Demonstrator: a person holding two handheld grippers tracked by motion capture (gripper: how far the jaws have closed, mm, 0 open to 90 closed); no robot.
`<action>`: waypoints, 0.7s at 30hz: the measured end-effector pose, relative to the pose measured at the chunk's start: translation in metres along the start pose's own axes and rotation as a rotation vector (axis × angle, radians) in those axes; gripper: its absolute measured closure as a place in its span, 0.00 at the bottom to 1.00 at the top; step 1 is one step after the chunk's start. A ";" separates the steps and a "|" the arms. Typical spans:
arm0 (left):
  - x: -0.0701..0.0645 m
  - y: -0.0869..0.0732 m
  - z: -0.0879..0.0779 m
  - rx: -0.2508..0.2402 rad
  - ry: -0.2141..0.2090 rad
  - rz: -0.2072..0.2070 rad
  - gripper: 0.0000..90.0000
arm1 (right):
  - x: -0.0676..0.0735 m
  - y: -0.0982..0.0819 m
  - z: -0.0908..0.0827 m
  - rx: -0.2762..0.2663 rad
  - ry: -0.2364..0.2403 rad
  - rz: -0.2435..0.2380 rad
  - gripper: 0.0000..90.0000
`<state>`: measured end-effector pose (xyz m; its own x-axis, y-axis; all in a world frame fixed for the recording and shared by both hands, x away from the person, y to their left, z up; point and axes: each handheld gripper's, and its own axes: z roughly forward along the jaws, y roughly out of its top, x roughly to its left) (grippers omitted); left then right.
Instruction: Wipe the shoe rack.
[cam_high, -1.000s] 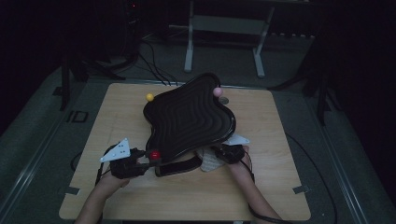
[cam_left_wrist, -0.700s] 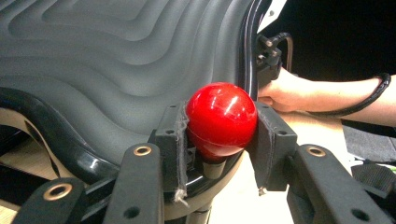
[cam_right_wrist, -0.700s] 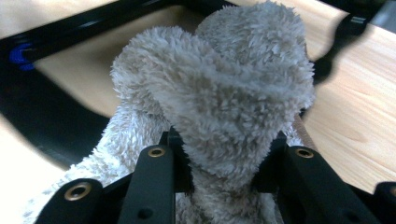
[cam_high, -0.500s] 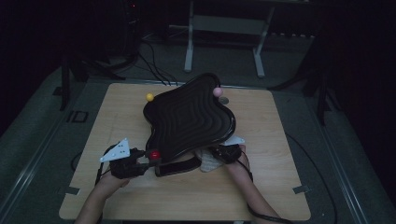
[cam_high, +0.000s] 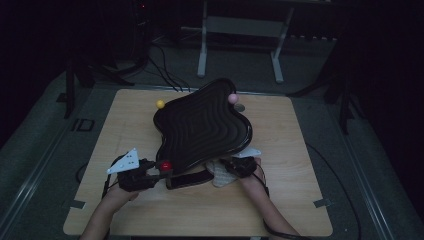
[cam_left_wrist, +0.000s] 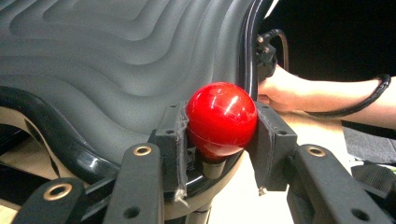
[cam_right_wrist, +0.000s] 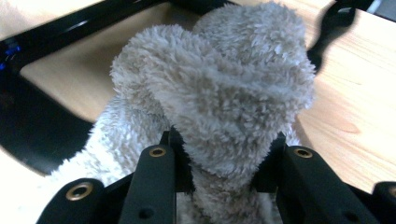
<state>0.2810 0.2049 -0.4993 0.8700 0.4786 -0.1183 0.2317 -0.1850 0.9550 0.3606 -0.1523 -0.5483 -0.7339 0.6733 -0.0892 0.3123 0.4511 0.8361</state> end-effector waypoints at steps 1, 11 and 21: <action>0.000 0.000 0.000 -0.004 -0.001 -0.003 0.67 | 0.005 -0.001 0.000 0.003 0.007 -0.032 0.75; 0.000 0.000 0.000 -0.002 0.001 -0.002 0.67 | 0.011 -0.003 -0.005 0.009 0.037 -0.054 0.76; -0.001 0.000 0.000 0.001 0.008 0.001 0.67 | 0.034 0.001 -0.006 0.025 0.098 -0.136 0.76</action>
<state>0.2804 0.2043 -0.4990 0.8669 0.4851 -0.1148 0.2311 -0.1869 0.9548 0.3323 -0.1328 -0.5468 -0.8253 0.5454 -0.1462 0.2202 0.5494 0.8060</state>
